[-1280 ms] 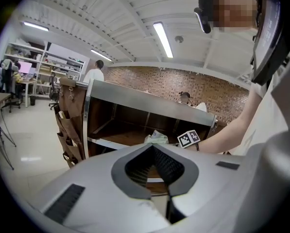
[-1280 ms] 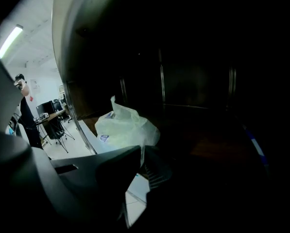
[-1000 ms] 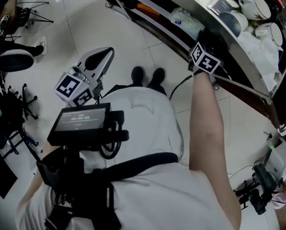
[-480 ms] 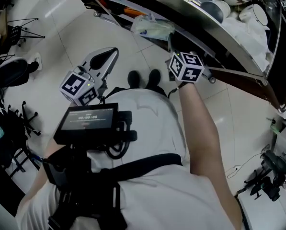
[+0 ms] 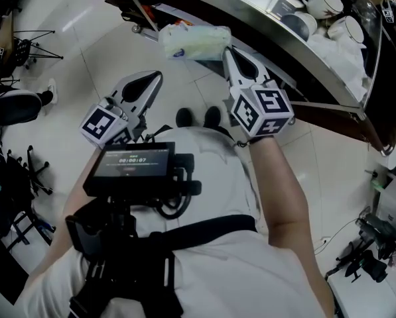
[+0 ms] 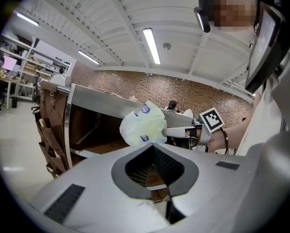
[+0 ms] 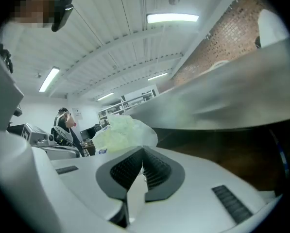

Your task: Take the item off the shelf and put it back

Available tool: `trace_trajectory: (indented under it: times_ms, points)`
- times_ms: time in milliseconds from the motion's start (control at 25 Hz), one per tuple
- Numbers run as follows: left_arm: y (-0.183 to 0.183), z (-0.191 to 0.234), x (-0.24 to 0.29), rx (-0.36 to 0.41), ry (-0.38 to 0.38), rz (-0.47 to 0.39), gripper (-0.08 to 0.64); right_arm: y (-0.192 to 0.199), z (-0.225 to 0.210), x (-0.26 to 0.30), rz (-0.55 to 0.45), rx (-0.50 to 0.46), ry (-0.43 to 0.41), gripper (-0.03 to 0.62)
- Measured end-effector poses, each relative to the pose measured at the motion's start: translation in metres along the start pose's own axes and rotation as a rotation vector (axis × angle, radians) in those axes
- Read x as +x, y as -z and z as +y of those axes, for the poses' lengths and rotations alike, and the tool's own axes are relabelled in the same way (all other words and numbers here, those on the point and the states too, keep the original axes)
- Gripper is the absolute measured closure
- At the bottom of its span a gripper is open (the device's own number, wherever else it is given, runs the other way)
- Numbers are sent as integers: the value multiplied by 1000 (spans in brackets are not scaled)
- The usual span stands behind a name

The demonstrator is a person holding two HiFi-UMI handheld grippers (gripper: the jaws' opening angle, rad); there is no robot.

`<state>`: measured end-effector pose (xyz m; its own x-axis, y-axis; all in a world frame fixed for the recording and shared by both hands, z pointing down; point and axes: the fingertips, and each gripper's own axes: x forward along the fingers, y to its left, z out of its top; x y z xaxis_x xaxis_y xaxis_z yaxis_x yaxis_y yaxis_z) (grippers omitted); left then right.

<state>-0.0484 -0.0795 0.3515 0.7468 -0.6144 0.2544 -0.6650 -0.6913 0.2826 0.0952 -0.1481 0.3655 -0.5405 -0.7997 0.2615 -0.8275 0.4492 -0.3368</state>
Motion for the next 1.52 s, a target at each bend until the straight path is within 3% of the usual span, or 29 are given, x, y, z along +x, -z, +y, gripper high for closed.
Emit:
trace_trajectory:
  times_ms: [480, 1520]
  points:
    - [-36, -5, -20, 47, 10, -81, 552, -55, 44, -26, -138, 13, -32, 583]
    - [-42, -7, -19, 68, 20, -95, 554, -64, 50, -32, -178, 25, -38, 583]
